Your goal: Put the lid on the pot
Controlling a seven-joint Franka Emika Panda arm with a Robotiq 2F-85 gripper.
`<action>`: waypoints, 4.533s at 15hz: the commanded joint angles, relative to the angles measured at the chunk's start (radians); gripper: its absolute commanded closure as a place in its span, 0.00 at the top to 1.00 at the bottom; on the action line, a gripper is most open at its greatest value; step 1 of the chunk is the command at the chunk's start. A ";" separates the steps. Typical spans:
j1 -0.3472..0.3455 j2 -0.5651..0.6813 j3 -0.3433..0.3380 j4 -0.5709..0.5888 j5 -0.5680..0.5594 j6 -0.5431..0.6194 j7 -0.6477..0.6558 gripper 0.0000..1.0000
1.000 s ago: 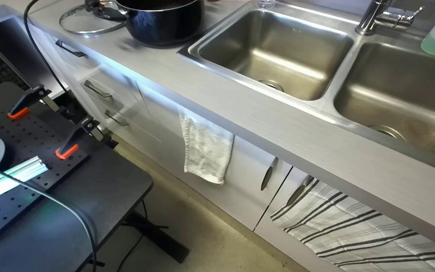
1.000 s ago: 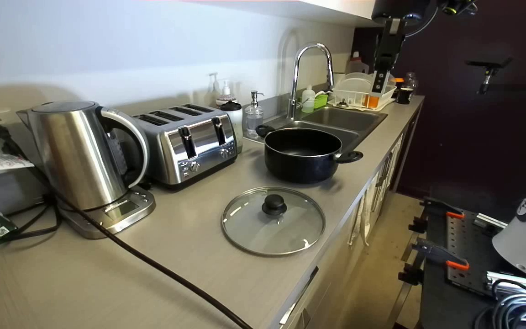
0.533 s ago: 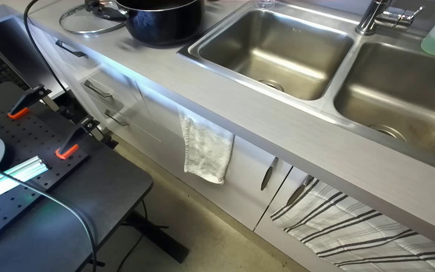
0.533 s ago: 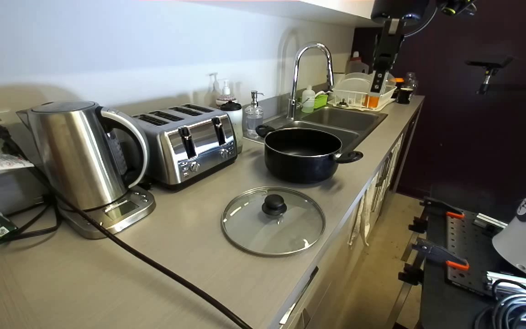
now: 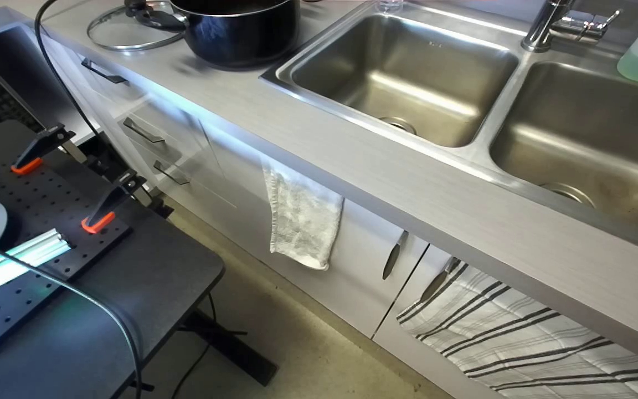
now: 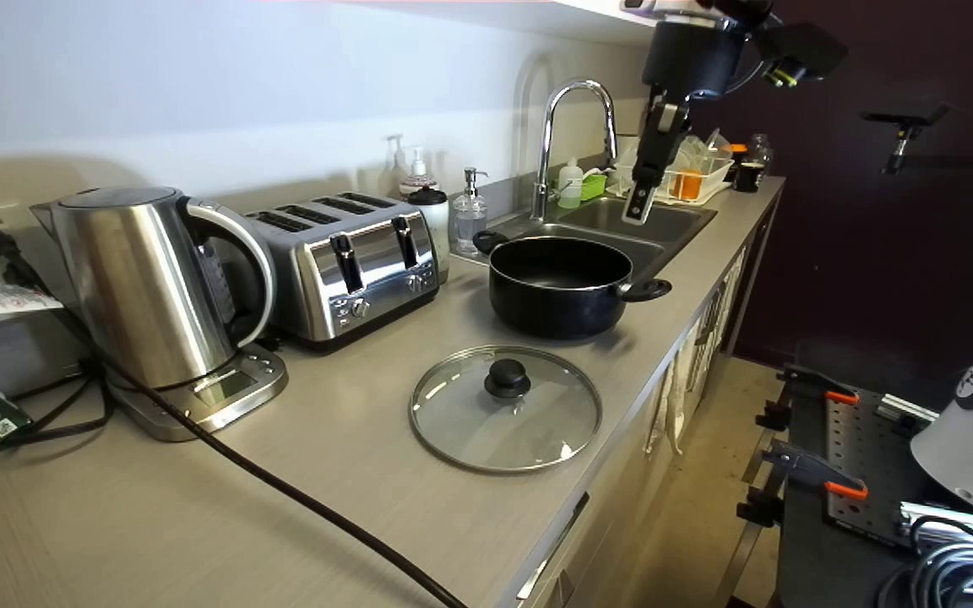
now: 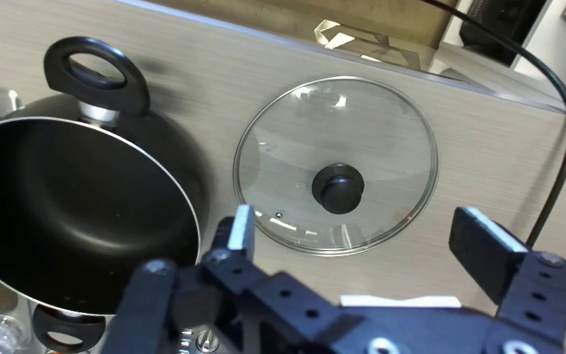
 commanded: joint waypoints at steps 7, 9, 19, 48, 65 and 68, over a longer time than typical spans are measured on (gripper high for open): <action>-0.083 0.324 0.099 0.059 -0.334 0.254 0.239 1.00; -0.080 0.388 0.092 0.089 -0.396 0.262 0.285 1.00; 0.031 0.667 -0.007 0.273 -0.492 0.270 0.337 1.00; 0.124 0.750 -0.045 0.360 -0.275 0.271 0.163 0.25; 0.044 0.311 -0.008 0.265 -0.147 0.196 0.106 0.25; -0.009 0.282 -0.026 0.283 -0.182 0.166 0.138 0.25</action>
